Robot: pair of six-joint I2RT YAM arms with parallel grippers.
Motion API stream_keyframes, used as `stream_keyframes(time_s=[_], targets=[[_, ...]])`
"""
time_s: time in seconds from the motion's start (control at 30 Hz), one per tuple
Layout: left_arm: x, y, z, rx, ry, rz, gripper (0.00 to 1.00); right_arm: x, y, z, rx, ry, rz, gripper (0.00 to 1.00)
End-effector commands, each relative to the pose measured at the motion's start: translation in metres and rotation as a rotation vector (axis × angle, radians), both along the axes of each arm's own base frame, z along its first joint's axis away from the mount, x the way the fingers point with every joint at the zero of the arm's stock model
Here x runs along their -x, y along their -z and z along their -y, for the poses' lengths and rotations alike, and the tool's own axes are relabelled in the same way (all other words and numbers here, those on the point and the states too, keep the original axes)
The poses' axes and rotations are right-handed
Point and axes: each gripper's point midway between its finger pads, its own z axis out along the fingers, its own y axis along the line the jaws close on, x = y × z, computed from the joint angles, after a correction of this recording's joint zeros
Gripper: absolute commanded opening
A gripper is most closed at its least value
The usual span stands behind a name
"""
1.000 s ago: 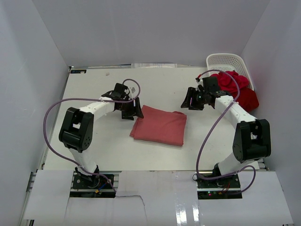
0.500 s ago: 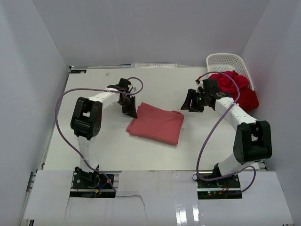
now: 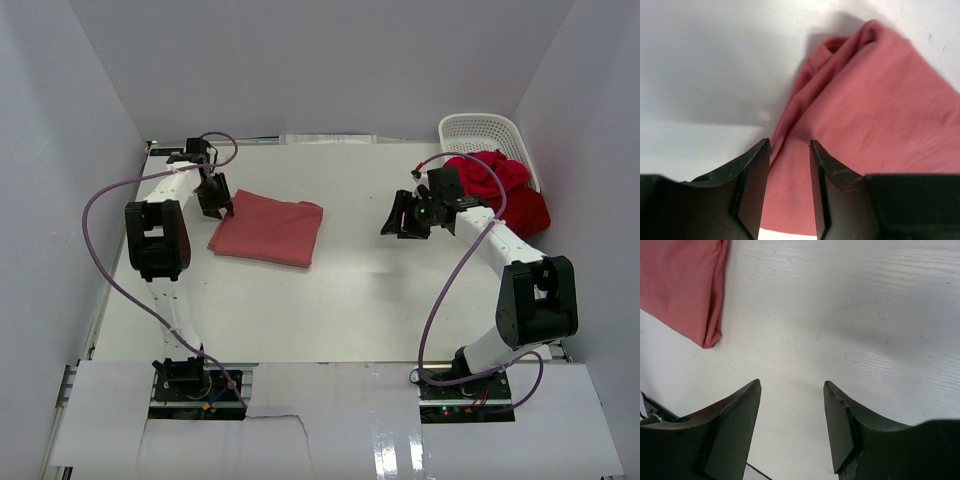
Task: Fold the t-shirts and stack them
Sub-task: Put the neatly folded tshirt into the corner of the board with the left arm
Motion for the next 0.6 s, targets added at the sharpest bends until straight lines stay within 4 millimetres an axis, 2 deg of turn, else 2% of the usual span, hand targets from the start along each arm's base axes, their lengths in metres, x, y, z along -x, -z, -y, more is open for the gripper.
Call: stream_keyframes(time_s=[0.0,0.07,0.1,0.13,0.2,0.27,0.4,0.43,0.5,0.53,0.57], targets=[[-0.037,-0.070,-0.008,-0.091,-0.034,0.193,0.50,0.000,-0.008,-0.006,-0.015,-0.022,0.029,0.60],[-0.050,-0.109,-0.016,-0.127,-0.062,0.291,0.60,0.002,-0.005,-0.006,-0.013,-0.026,0.020,0.60],[-0.061,-0.140,-0.024,-0.171,-0.097,0.370,0.64,0.002,-0.005,-0.006,-0.014,-0.027,0.023,0.60],[-0.062,-0.166,-0.027,-0.189,-0.113,0.427,0.68,0.005,-0.002,-0.007,-0.014,-0.031,0.018,0.60],[-0.062,-0.198,-0.023,-0.188,-0.111,0.500,0.68,0.006,-0.001,-0.008,-0.013,-0.032,0.017,0.60],[-0.054,-0.217,-0.012,-0.167,-0.090,0.538,0.65,0.007,-0.001,-0.010,-0.014,-0.033,0.019,0.60],[-0.027,-0.186,0.033,-0.029,0.023,0.438,0.58,0.007,-0.002,-0.013,-0.016,-0.040,0.019,0.60],[-0.015,-0.165,0.048,0.041,0.070,0.374,0.57,0.007,-0.002,-0.014,-0.014,-0.042,0.017,0.60],[-0.001,-0.150,0.066,0.082,0.118,0.324,0.55,0.008,-0.002,-0.016,-0.009,-0.048,0.017,0.60],[0.011,-0.132,0.072,0.085,0.139,0.275,0.55,0.008,-0.002,-0.016,-0.007,-0.047,0.018,0.60],[0.017,-0.126,0.079,0.084,0.156,0.256,0.54,0.009,-0.001,-0.017,-0.004,-0.049,0.017,0.60]])
